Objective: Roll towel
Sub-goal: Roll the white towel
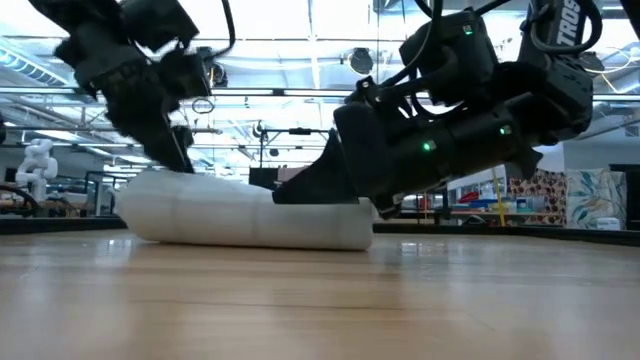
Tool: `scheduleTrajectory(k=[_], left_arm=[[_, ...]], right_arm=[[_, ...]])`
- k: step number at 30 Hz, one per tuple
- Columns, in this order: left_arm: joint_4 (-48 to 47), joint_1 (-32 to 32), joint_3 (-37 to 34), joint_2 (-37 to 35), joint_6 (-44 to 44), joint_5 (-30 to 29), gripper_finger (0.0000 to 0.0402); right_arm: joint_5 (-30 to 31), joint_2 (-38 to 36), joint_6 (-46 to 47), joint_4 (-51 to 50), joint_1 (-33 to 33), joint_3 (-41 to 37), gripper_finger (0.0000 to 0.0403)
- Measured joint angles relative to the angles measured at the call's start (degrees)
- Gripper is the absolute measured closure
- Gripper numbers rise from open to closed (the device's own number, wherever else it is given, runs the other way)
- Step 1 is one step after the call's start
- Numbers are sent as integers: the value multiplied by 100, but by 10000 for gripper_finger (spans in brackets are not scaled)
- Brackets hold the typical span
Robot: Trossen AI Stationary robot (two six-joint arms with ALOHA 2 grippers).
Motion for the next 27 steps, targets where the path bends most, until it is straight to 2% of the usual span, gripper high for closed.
scheduleTrajectory(k=[2,5,9,14,21,27], left_arm=[[-200,14,59,-355,46,-192,166],[-20,-65,69,-767,48,-519,156],[343,-421,80,-807,112,-924,156],[419,-733,79,-226,673,-1496,156],[1092,-722,80,852,1312,-1401,189],[1365,-417,84,1322,1396,-1345,217]], right_arm=[[-51,0,241,0,-30,0,74],[-142,0,461,3,-79,0,74],[-179,2,719,29,-124,-4,74],[-191,7,1062,35,-163,-7,74],[-202,11,1139,81,-163,-11,74],[-439,11,1277,153,-169,-15,74]])
